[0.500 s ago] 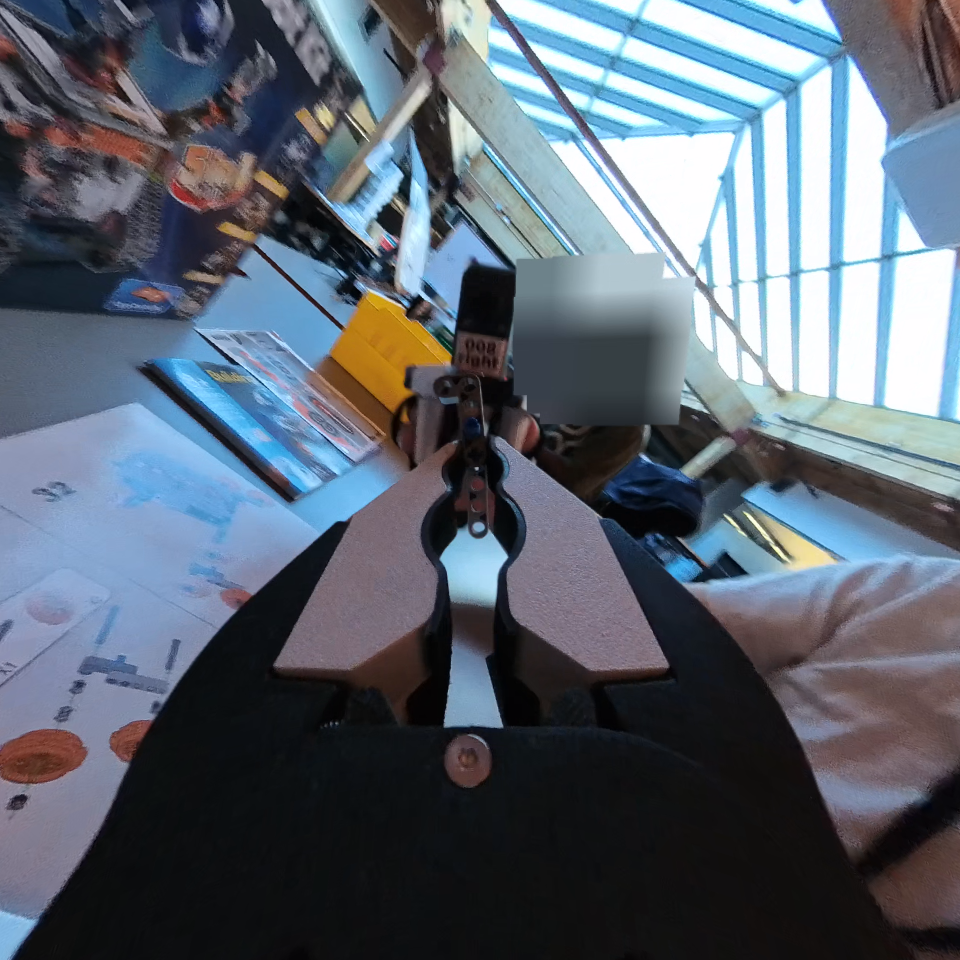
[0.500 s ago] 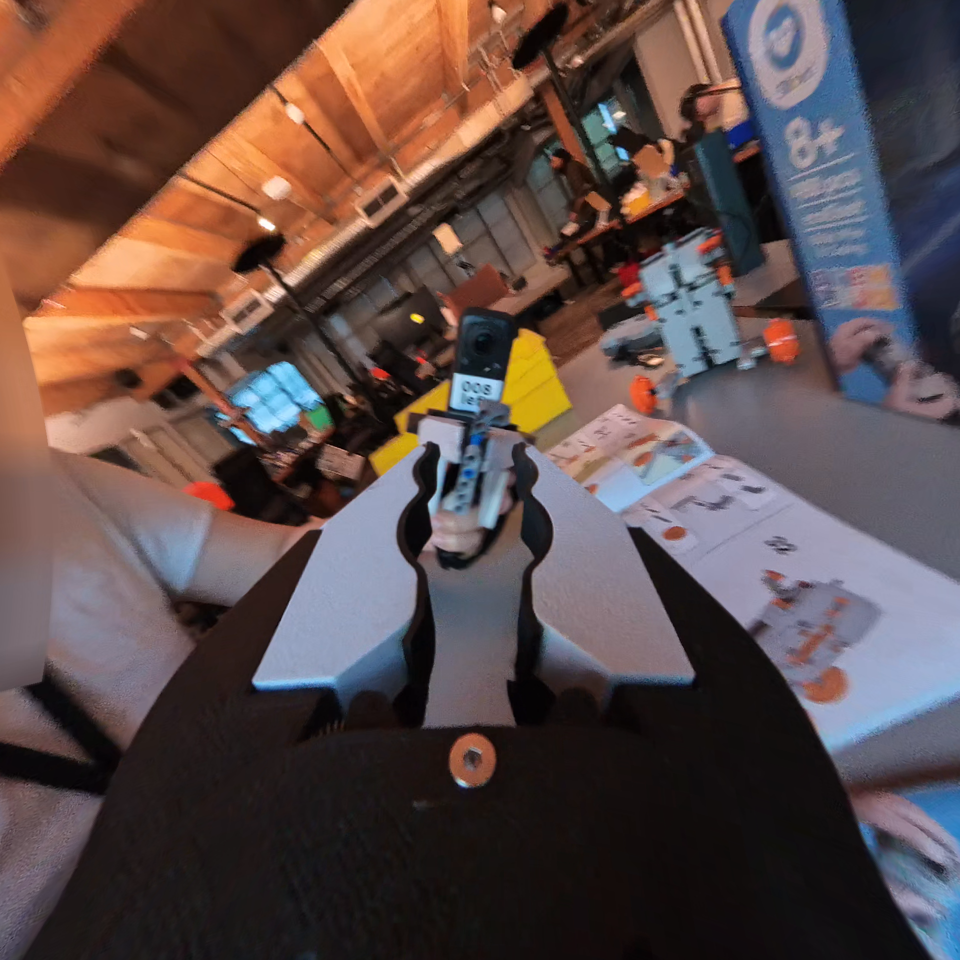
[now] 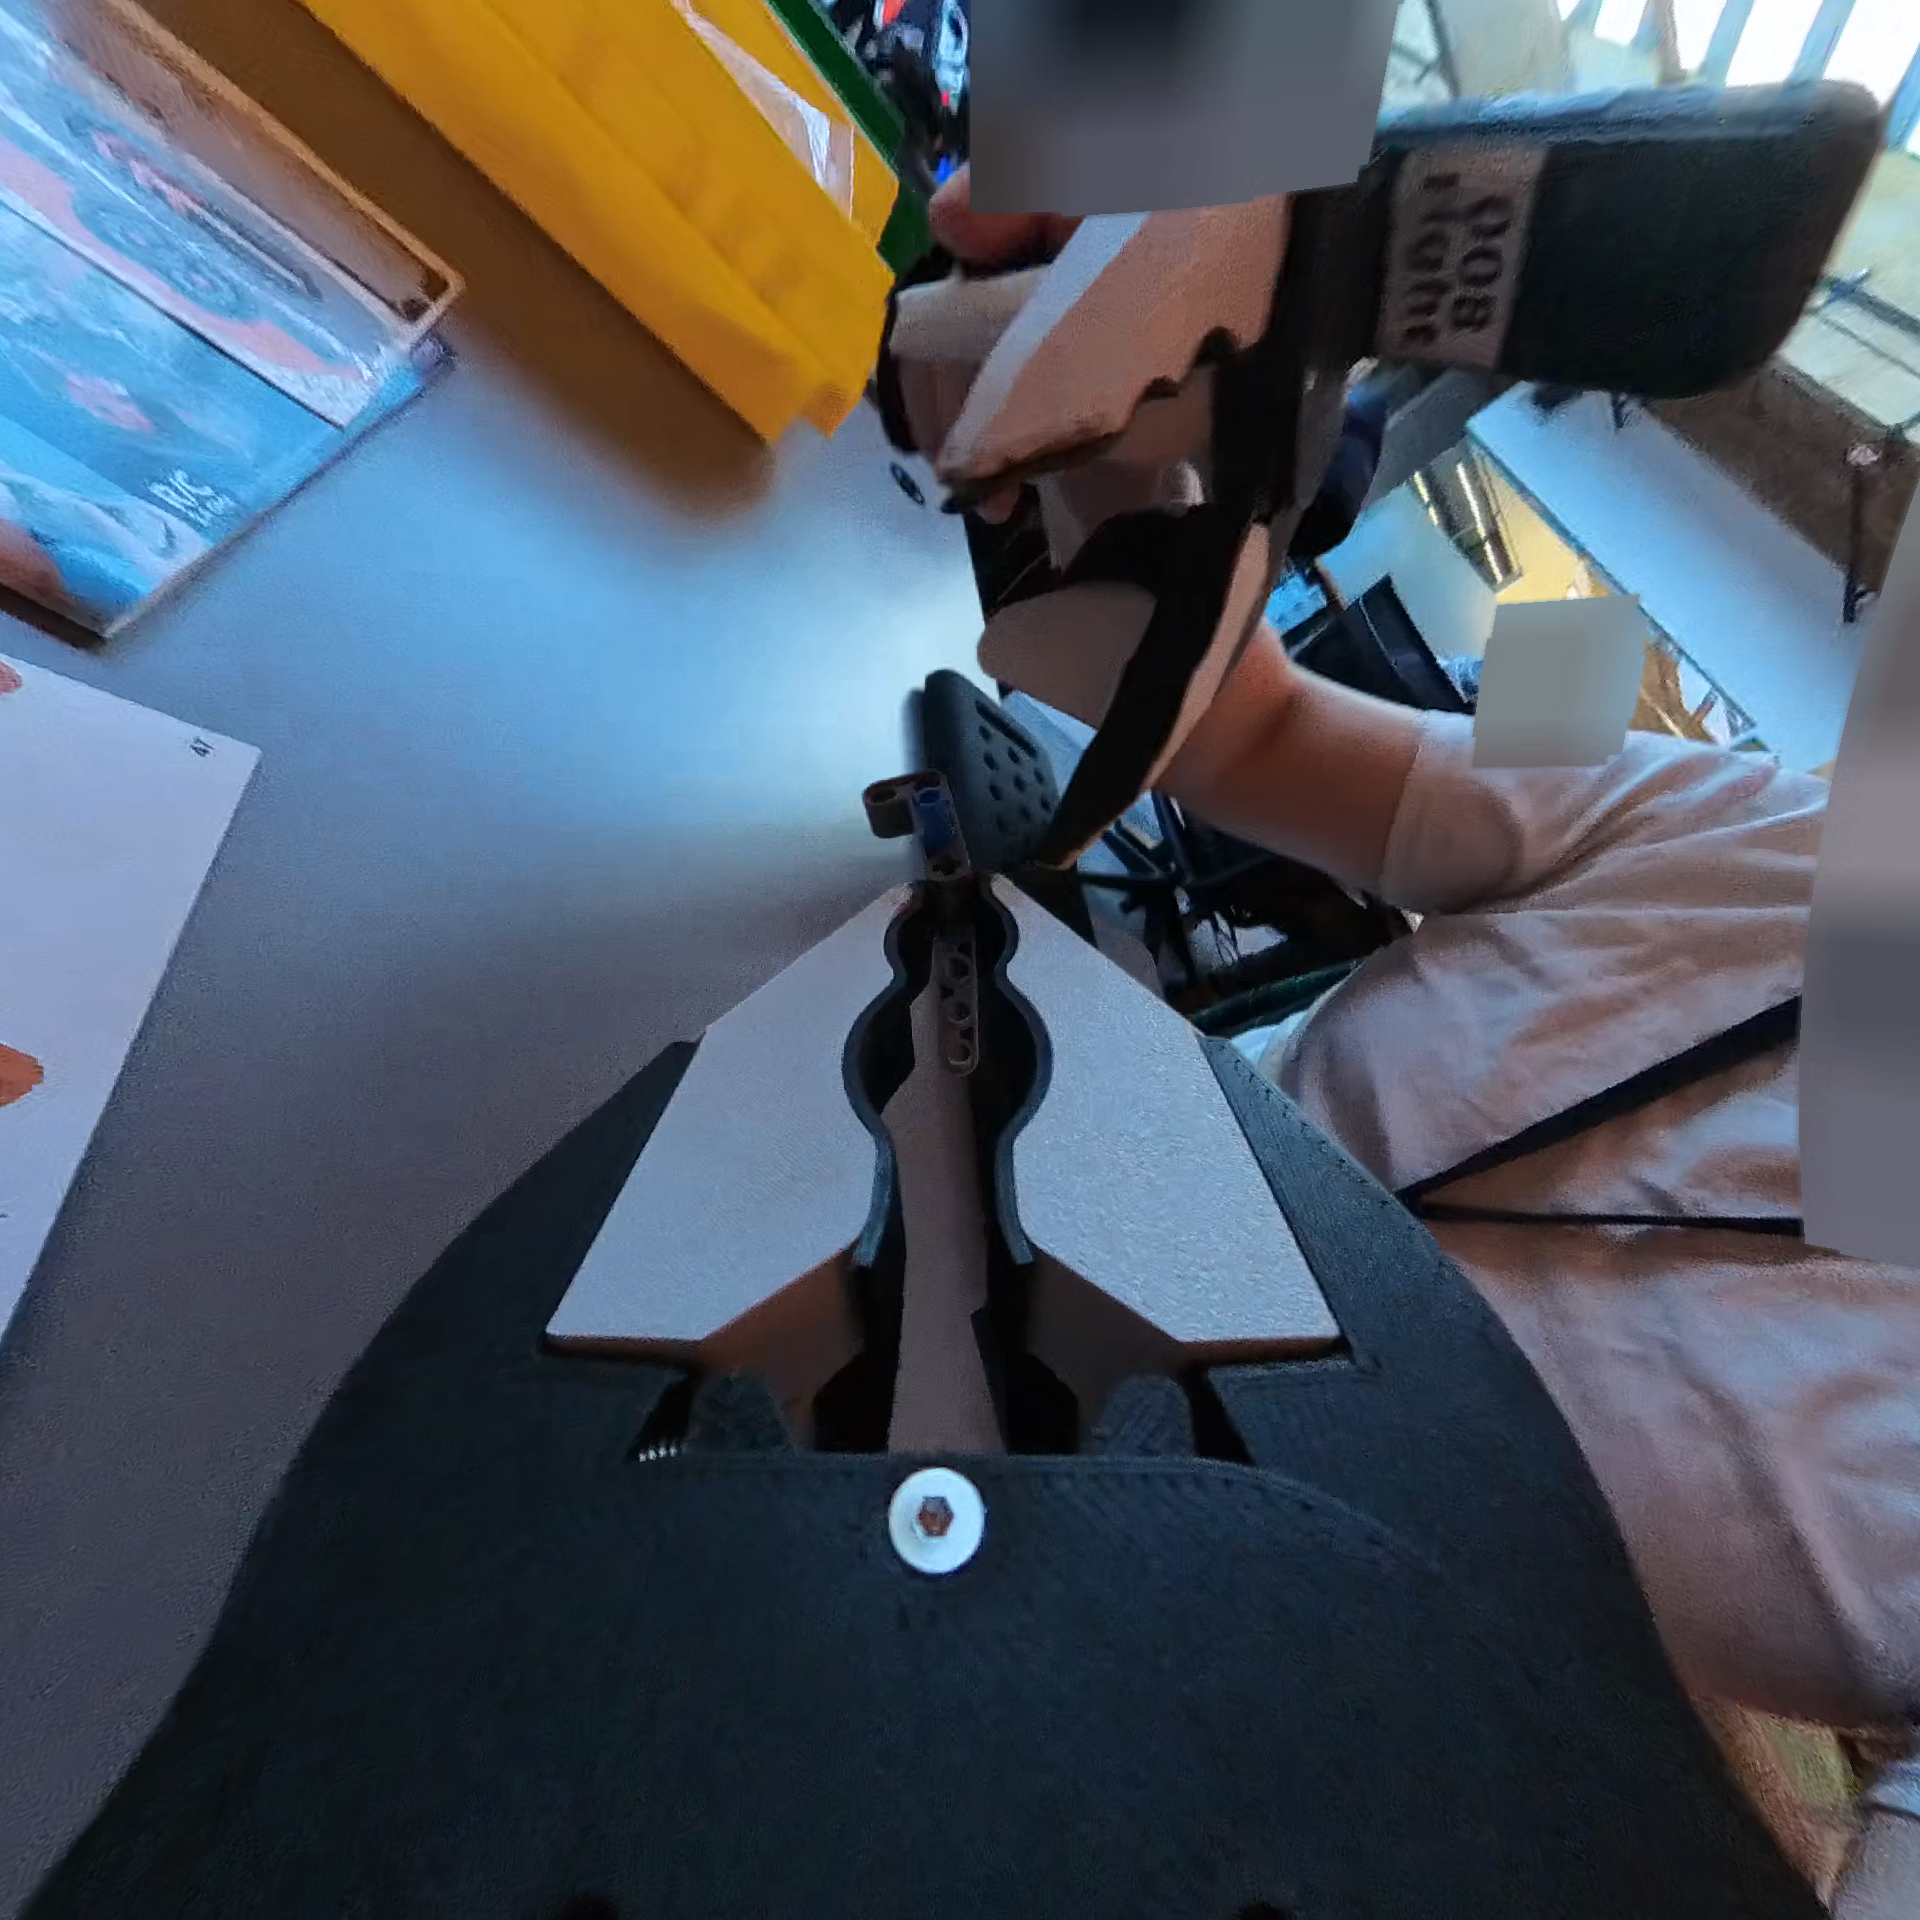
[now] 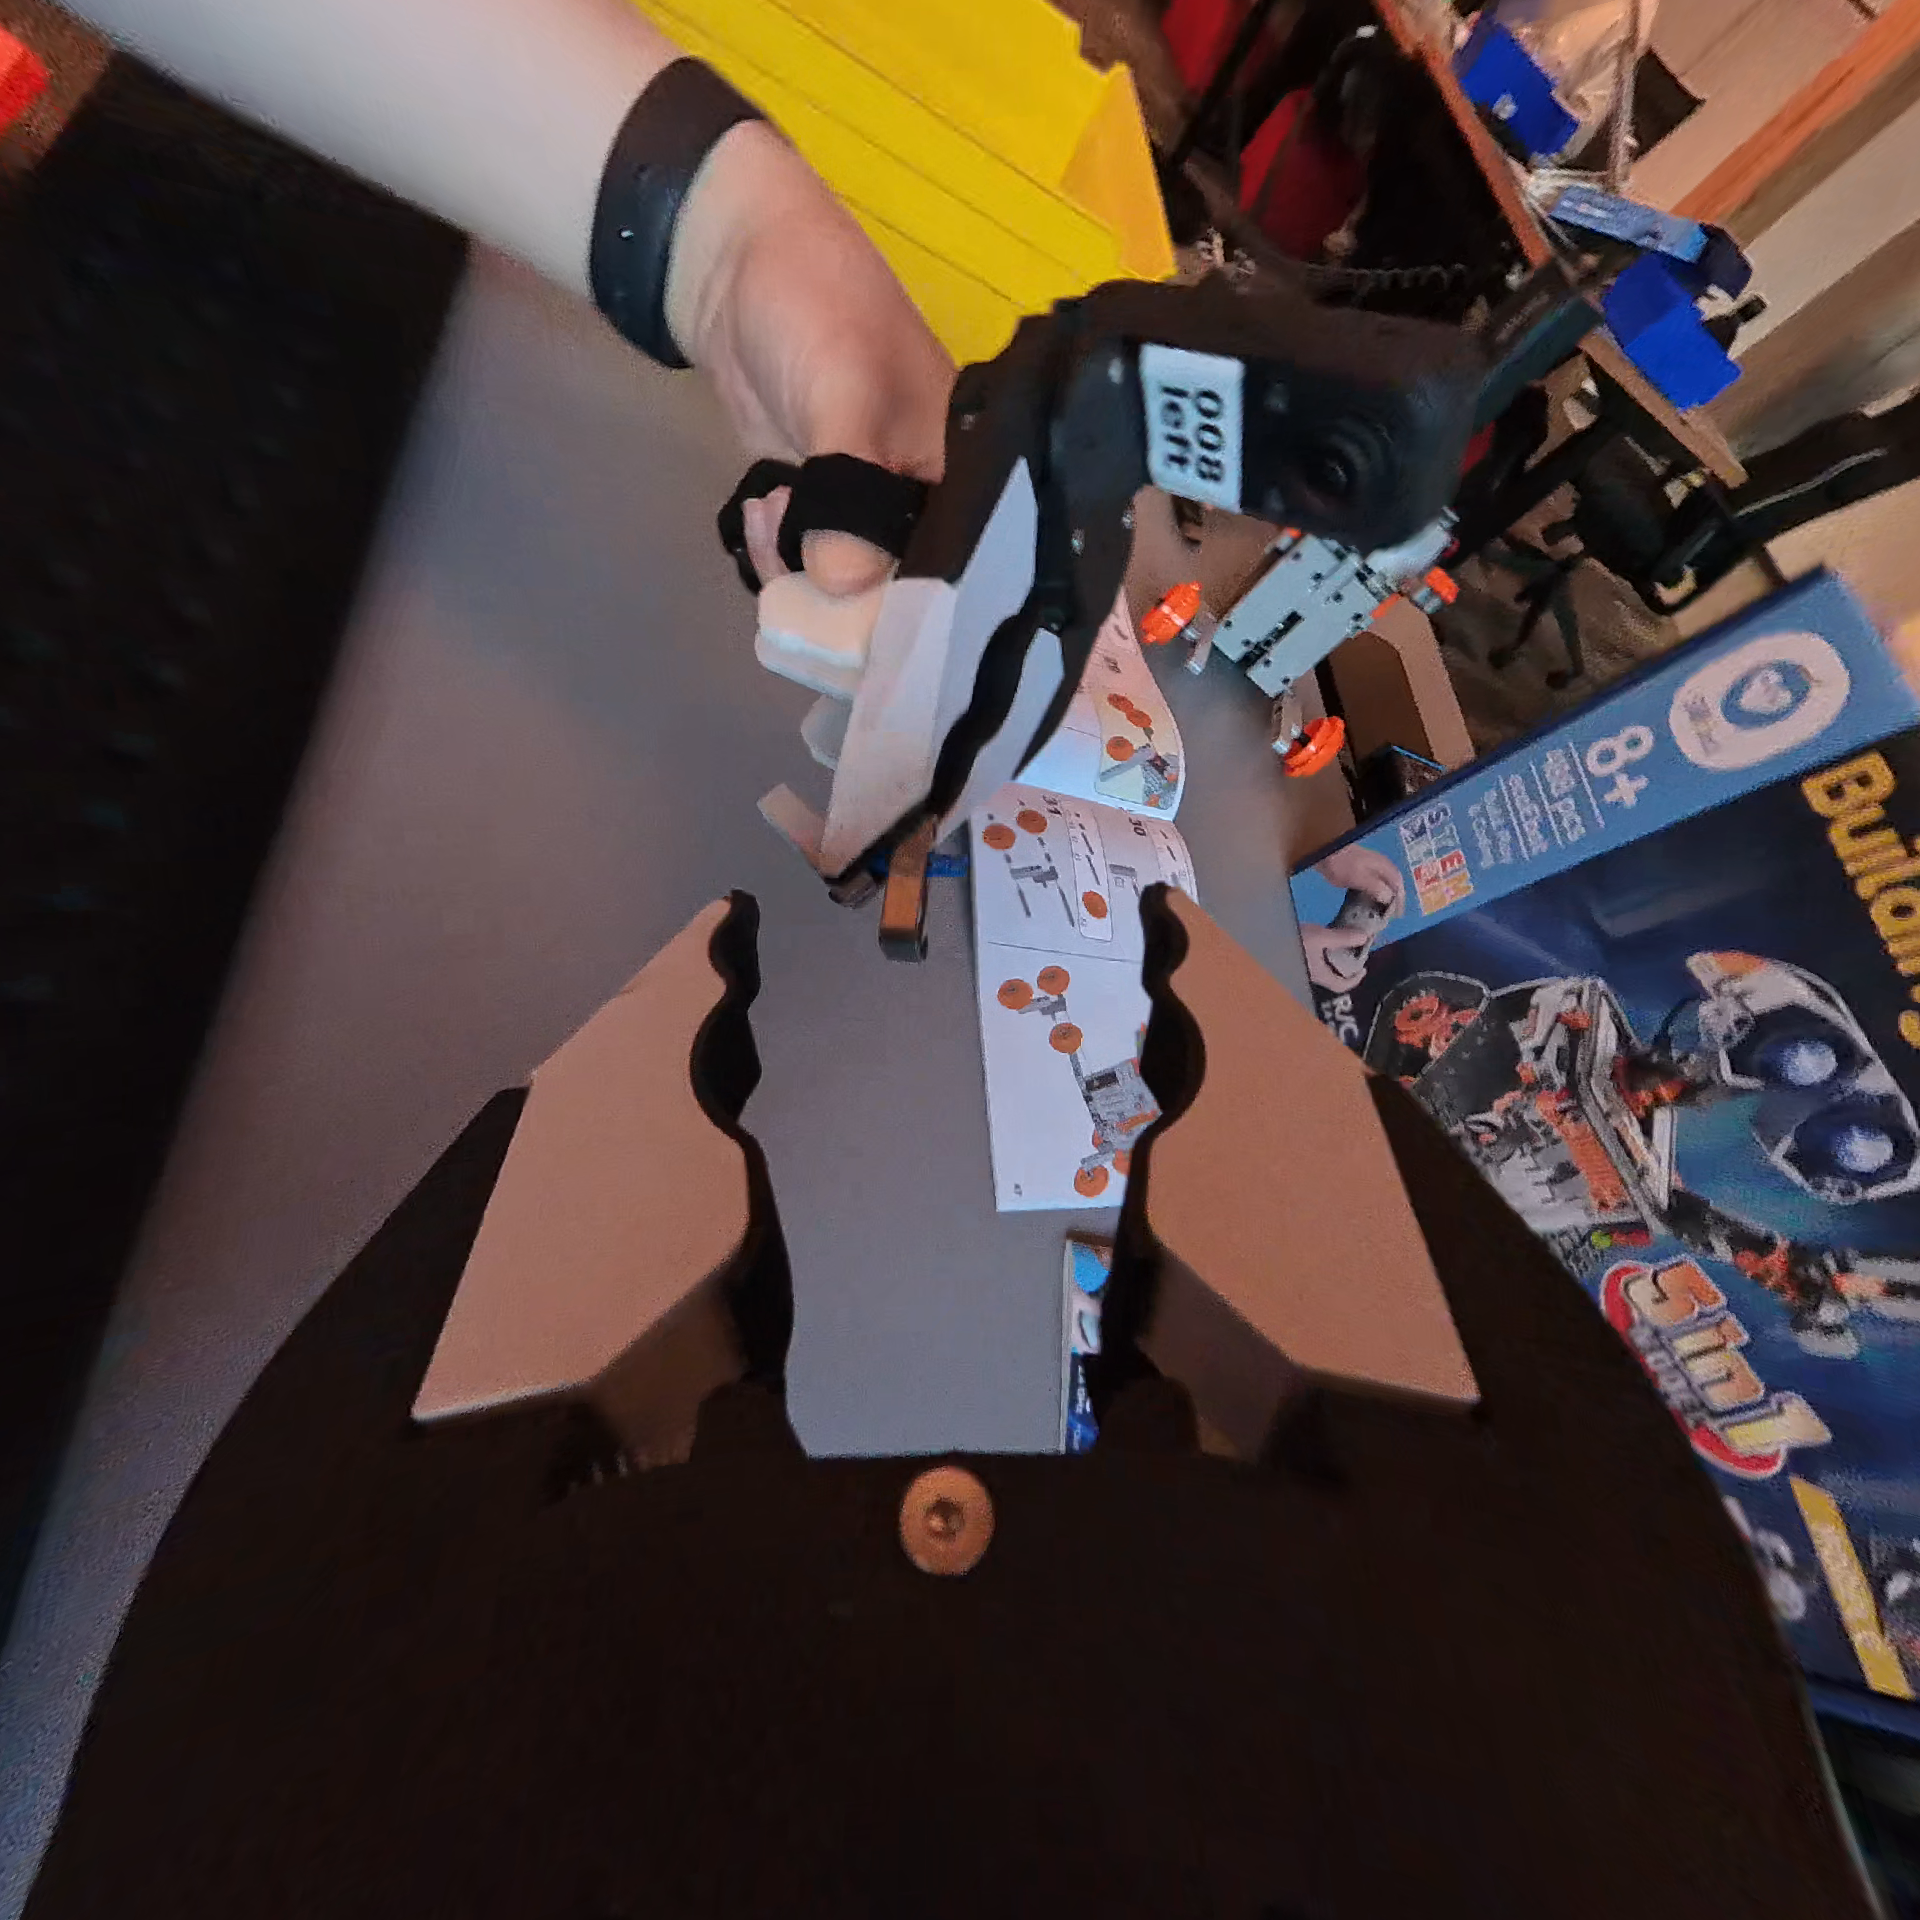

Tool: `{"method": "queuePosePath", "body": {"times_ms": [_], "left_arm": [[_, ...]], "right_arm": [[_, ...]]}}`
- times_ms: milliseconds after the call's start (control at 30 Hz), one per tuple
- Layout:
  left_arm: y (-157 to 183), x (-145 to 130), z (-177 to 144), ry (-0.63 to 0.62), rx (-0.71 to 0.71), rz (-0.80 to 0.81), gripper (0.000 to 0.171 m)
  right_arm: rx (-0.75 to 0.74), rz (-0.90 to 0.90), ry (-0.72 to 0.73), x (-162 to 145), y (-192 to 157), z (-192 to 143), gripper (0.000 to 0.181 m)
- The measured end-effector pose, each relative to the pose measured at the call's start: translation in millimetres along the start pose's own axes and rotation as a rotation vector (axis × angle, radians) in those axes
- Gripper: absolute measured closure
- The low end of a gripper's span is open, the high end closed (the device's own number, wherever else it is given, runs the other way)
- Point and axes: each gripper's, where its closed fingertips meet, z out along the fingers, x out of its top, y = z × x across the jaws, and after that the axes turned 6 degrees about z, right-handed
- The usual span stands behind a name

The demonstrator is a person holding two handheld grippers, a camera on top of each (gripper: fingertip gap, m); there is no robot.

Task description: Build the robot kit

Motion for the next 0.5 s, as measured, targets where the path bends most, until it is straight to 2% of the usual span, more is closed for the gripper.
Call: {"method": "queuePosePath", "body": {"times_ms": [133, 233, 333, 433, 500], "left_arm": [[13, -7, 6, -0.080, -0.010, -0.015, 0.167], [22, -11, 10, -0.094, -0.025, -0.019, 0.167], [20, -17, 12, -0.087, -0.013, -0.031, 0.167], [19, -21, 10, -0.059, -0.024, -0.055, 0.167], [18, -23, 9, -0.062, -0.032, -0.066, 0.167]], "right_arm": [[0.077, -0.070, -0.045, 7, -19, 8, 0.111], [0.050, -0.099, -0.109, -1, -23, 16, 0.118], [0.012, -0.053, -0.075, -6, -23, 14, 0.120], [0.005, -0.034, -0.023, -13, -28, 9, 0.142], [0.007, -0.052, -0.033, -17, -30, 12, 0.145]]}}
